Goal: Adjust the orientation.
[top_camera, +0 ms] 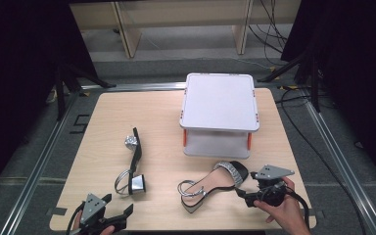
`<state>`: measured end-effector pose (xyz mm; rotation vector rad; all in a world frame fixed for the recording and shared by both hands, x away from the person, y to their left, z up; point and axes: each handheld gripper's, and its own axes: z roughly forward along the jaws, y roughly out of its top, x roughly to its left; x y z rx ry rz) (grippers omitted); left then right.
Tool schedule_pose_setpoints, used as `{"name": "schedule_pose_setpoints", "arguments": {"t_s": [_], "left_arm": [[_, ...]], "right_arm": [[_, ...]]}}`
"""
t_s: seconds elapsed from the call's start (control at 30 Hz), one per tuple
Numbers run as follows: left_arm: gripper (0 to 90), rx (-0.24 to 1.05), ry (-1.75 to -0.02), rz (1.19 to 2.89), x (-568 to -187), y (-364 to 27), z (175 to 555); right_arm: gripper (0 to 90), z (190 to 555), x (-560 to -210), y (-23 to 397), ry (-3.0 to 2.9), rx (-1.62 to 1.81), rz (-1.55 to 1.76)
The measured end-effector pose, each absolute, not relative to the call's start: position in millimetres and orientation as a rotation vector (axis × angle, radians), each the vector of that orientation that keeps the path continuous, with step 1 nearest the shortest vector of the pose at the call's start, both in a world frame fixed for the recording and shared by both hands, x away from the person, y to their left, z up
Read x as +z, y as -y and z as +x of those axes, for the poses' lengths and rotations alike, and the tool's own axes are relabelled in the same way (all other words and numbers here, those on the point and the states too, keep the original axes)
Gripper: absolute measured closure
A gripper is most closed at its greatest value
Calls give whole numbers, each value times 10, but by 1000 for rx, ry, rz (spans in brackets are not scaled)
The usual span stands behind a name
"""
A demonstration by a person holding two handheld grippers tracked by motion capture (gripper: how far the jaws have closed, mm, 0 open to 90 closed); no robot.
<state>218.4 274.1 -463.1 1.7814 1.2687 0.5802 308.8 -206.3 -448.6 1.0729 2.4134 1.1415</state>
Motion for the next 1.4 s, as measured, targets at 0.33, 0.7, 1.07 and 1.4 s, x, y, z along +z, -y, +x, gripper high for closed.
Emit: {"name": "schedule_pose_setpoints", "arguments": {"t_s": [0.33, 0.7, 1.07, 1.4], "left_arm": [[149, 593, -1268, 1785, -4645, -2738, 2196], [149, 595, -1273, 1787, -4639, -2738, 2194], [149, 599, -1262, 1793, -4628, -2739, 2183], [149, 600, -1261, 1799, -4627, -2737, 2184]], "right_arm": [[185, 3124, -4468, 1987, -2374, 1119, 1067], [227, 3297, -4545, 1839, -2364, 1007, 1075], [338, 3390, -4618, 1882, -2419, 914, 1025], [285, 3581, -4626, 1980, -2387, 913, 1019]]}}
